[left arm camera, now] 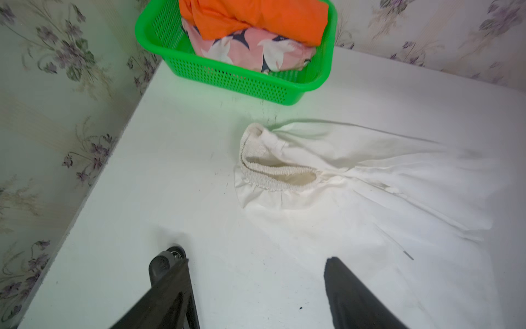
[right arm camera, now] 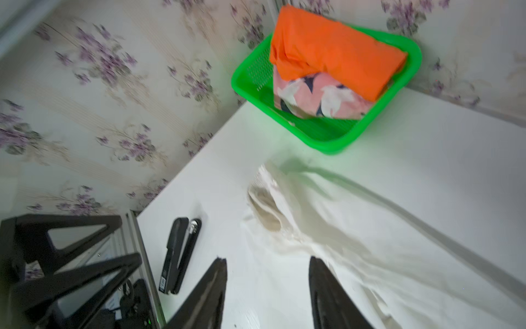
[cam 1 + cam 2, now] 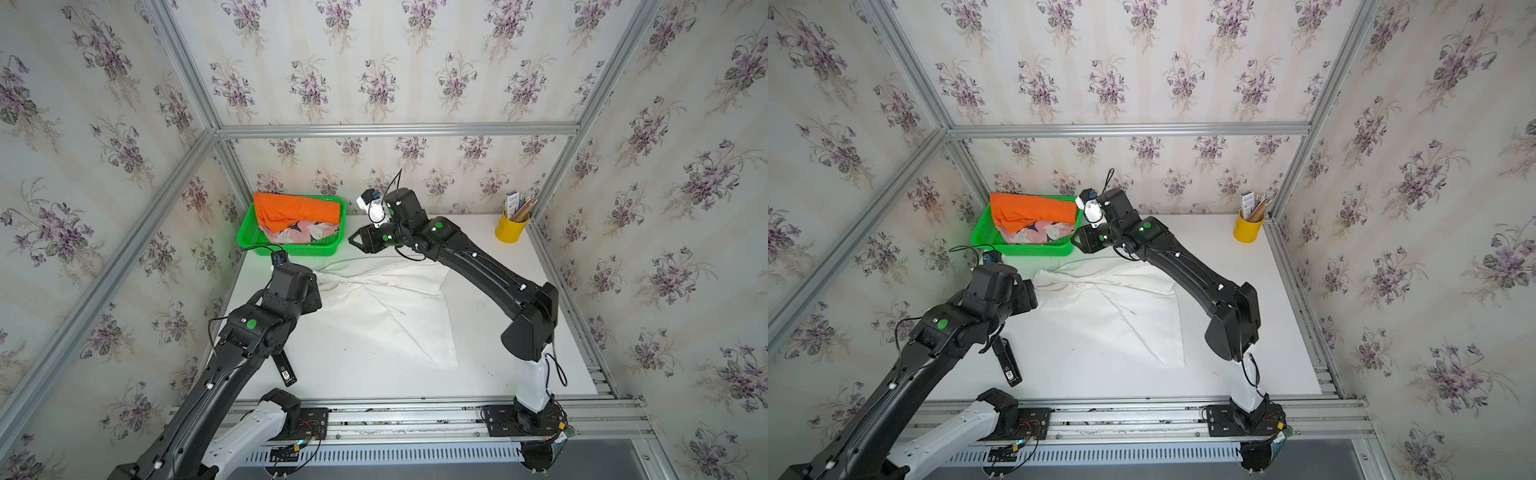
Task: Roll up the shorts
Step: Flatten out the shorts at the center of the board, then fold the shorts at the center of the board.
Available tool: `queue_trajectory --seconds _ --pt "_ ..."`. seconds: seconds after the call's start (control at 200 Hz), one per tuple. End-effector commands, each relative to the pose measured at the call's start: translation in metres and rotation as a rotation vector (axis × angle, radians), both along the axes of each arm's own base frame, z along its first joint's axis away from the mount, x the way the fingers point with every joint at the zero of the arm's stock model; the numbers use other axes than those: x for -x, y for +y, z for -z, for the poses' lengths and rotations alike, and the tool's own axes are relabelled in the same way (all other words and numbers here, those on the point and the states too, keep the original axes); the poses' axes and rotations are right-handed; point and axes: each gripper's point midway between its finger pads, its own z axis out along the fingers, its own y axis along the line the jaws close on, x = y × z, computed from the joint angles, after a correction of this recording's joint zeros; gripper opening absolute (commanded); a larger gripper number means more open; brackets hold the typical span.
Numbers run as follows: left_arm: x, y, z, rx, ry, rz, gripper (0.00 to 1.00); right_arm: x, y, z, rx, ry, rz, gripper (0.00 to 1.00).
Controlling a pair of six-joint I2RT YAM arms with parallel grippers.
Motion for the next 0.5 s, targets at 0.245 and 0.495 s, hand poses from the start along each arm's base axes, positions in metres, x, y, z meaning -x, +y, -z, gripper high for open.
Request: queue_trajectory --seconds 0.245,0.495 --pt "-0.046 -0.061 0.092 0.237 0.301 0.15 0.78 0.001 -0.162 0.138 0.223 0.245 0.426 0.56" --pt "-0.083 -0.054 0.122 0.099 0.41 0.126 0.81 0.012 -0.227 0.201 0.338 0.339 0.568 0.6"
